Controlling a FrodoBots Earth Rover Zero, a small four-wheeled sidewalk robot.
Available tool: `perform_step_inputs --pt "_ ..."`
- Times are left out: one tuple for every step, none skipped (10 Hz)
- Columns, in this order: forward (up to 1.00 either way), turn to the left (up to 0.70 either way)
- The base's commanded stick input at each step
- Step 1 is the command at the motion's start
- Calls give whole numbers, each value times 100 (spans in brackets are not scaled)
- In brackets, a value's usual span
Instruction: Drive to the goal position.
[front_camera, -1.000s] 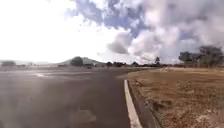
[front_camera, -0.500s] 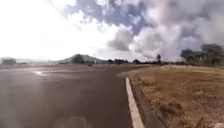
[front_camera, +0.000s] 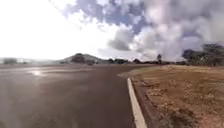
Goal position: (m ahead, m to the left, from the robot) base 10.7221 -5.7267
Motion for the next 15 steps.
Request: perform_step_inputs --pt "50 -50" --pt "50 -17" --pt "50 -8" --pt "50 0" --pt "50 0" --pt "50 0" --pt "50 0" --pt "50 0" --pt "50 0" --pt "50 0" --pt "50 0" --pt "50 0" --pt "50 0" --pt "50 0" --pt "50 0"
